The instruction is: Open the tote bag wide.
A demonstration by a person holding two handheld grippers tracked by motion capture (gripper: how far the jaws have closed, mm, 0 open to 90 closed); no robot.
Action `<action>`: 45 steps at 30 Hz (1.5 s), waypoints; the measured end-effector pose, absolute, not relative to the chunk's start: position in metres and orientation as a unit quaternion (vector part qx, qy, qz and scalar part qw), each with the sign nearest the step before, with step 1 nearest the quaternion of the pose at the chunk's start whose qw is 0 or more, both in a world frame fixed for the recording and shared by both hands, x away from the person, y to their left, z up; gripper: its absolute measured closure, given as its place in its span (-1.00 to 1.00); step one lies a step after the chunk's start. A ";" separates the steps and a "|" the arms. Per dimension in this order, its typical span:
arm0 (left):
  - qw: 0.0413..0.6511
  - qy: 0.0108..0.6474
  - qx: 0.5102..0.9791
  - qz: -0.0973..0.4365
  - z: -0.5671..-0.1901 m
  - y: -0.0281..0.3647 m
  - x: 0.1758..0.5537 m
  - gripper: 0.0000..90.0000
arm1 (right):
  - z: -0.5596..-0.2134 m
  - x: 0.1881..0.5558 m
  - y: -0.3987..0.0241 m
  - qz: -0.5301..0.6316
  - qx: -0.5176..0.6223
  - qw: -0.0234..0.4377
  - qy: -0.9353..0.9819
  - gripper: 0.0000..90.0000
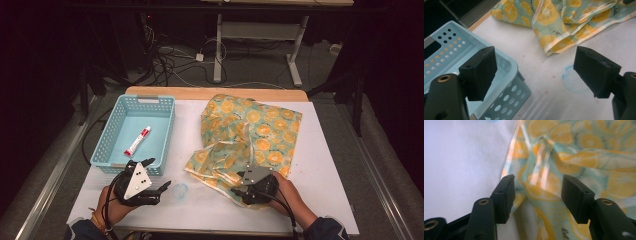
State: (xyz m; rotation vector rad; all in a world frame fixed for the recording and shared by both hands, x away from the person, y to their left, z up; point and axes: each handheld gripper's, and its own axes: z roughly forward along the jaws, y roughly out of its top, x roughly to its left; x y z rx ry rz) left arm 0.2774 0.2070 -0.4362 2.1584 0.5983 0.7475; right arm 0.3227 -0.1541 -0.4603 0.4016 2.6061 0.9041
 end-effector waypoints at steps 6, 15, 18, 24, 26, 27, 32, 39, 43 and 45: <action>0.381 0.237 0.844 0.293 -0.436 0.207 0.279 -0.59 | -0.466 0.334 -0.149 0.307 0.154 0.156 0.926 0.75; 0.388 0.246 0.835 0.302 -0.429 0.213 0.284 -0.59 | -0.433 0.341 -0.155 0.384 0.185 0.166 0.889 0.95; 0.392 0.250 0.831 0.305 -0.426 0.214 0.285 -0.59 | -0.405 0.339 -0.161 0.422 0.196 0.210 0.860 0.98; 0.391 0.263 0.824 0.314 -0.422 0.220 0.291 -0.59 | -0.363 0.338 -0.175 0.486 0.218 0.290 0.795 0.98; 0.390 0.274 0.819 0.319 -0.420 0.224 0.293 -0.59 | -0.351 0.337 -0.182 0.500 0.227 0.314 0.774 0.98; 0.390 0.279 0.817 0.321 -0.419 0.226 0.294 -0.59 | -0.351 0.337 -0.182 0.500 0.227 0.314 0.774 0.98; 0.380 0.308 0.808 0.329 -0.414 0.239 0.303 -0.59 | -0.328 0.334 -0.199 0.539 0.250 0.353 0.723 0.98; 0.354 0.345 0.806 0.326 -0.404 0.252 0.320 -0.59 | -0.304 0.322 -0.214 0.566 0.253 0.394 0.678 0.98; 0.321 0.359 0.819 0.311 -0.398 0.257 0.336 -0.59 | -0.301 0.320 -0.217 0.569 0.256 0.394 0.675 0.98; 0.305 0.369 0.823 0.306 -0.396 0.259 0.347 -0.59 | -0.302 0.320 -0.216 0.568 0.257 0.391 0.677 0.98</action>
